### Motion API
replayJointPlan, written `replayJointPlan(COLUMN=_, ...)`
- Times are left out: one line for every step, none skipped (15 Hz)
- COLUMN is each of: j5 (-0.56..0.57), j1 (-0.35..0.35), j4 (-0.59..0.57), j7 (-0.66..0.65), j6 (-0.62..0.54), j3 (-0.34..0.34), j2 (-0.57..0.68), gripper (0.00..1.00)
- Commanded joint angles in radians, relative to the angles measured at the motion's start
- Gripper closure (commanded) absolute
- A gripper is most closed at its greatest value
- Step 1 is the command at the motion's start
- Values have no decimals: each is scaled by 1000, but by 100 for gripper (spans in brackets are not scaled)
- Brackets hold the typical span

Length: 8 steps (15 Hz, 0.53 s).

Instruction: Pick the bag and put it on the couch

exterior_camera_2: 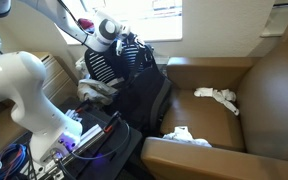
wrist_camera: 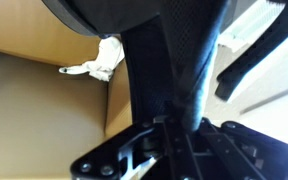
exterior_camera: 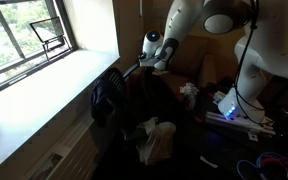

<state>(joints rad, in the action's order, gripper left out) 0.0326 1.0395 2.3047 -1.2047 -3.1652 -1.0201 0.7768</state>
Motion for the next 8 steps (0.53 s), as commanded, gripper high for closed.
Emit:
replayJointPlan(j5=-182, j1=184, j4=188, j7=44, j6=-87, j3=-227, j2=-54, gripper=98)
replayJointPlan(j5=-240, j1=225, j4=224, j7=56, j6=-86, j3=-288, j2=-60, gripper=98)
replayJointPlan(j5=-294, j1=268, j4=259, j7=67, j6=-89, j3=-352, j2=-58, gripper=98)
replayJointPlan(j5=-342, j1=301, j4=292, j7=78, j6=-77, j3=-410, j2=-70, gripper=98)
replayJointPlan(j5=-384, j1=335, j4=322, j7=90, j6=-58, j3=-471, j2=-85, gripper=98)
replayJointPlan(j5=-420, j1=364, j4=352, j7=103, j6=-43, j3=-534, j2=-99, gripper=98)
replayJointPlan(j5=-454, j1=381, j4=379, j7=110, j6=-63, j3=-590, j2=-103, gripper=98)
replayJointPlan(j5=-468, j1=389, j4=414, j7=146, j6=-162, j3=-640, j2=-171, gripper=98)
